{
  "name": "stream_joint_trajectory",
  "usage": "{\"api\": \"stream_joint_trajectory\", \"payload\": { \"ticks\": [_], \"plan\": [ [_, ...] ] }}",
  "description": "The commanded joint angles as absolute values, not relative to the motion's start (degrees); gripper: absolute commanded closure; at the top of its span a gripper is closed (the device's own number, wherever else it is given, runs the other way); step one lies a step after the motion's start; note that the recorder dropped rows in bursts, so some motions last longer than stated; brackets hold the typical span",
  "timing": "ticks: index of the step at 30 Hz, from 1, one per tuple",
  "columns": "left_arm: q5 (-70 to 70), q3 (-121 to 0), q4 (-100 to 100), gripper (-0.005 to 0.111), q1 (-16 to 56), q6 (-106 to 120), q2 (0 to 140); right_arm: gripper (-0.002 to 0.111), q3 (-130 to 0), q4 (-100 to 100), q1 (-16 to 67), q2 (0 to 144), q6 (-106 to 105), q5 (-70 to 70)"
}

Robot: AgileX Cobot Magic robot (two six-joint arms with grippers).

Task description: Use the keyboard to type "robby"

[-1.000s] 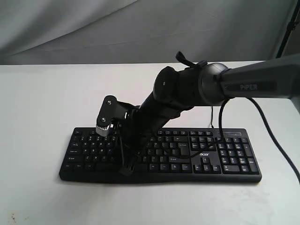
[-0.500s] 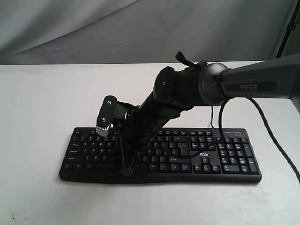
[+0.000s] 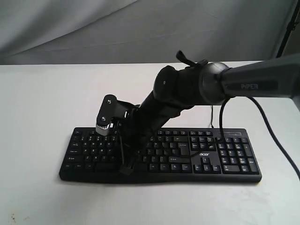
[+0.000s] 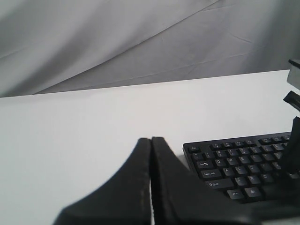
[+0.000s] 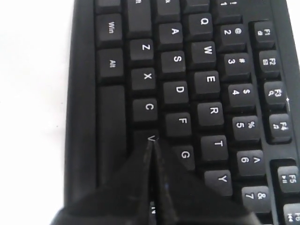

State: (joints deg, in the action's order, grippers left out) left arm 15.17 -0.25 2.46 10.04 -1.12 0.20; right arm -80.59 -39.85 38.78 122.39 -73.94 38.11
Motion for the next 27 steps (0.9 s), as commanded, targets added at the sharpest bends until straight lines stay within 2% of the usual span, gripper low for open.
{"api": "stream_joint_trajectory", "payload": {
  "ticks": [1, 27],
  "plan": [
    [14.8, 0.0, 2.7, 0.107, 10.4, -1.3, 0.0, 0.108, -80.7, -39.1, 38.9, 120.8, -74.5, 37.6],
    [14.8, 0.0, 2.7, 0.107, 10.4, -1.3, 0.0, 0.108, -80.7, -40.0, 38.9, 123.0, -74.4, 38.5]
  ]
}}
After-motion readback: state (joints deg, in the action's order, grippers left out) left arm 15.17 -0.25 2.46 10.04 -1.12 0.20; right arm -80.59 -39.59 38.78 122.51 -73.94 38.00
